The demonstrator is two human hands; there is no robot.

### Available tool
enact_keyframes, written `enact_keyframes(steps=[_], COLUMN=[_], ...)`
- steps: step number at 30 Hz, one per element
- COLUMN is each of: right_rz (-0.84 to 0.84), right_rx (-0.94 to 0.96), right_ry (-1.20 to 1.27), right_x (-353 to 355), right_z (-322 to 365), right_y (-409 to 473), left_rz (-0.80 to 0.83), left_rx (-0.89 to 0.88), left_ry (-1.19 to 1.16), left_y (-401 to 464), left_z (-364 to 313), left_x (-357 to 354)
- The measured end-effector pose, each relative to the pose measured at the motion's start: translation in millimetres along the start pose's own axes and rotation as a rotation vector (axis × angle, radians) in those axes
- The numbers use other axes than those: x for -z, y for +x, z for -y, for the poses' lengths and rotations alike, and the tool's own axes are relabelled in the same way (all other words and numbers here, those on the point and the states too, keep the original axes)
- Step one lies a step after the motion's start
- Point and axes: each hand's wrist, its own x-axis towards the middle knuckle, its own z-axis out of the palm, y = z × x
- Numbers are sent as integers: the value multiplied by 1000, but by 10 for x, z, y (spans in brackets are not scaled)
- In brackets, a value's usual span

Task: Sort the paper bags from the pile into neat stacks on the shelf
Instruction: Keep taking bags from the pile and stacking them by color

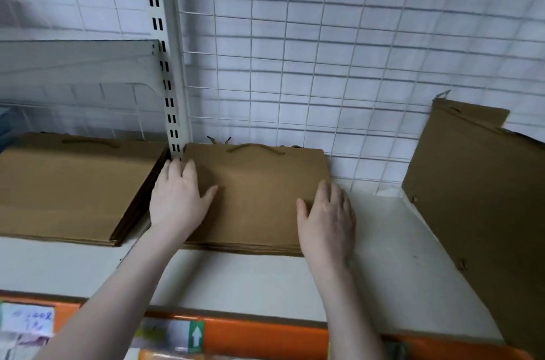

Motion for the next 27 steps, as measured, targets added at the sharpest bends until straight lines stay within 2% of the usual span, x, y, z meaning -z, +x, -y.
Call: enact_keyframes(steps=[5,8,11,17,23,27], right_rz=[-45,3,78,154,297,300], right_rx=[115,178,227,379,494,563], right_ry=[117,168,215,272,304,352], right_x=[87,60,22,-21,-1,13], right_z=[66,150,304,766,1283,1819], right_y=[-253,-481,-711,-1093,-1397,-1678], left_rz=[-68,-140,-121,-144,-176,-225], left_rx=[27,48,121,323,441,490], left_ry=[7,41,98,165,131,148], left_y=[-404,-674,-939,-1300,-1577,-1752], left_z=[37,194,416,859,1391,1873], left_x=[185,260,361,720,1006,1281])
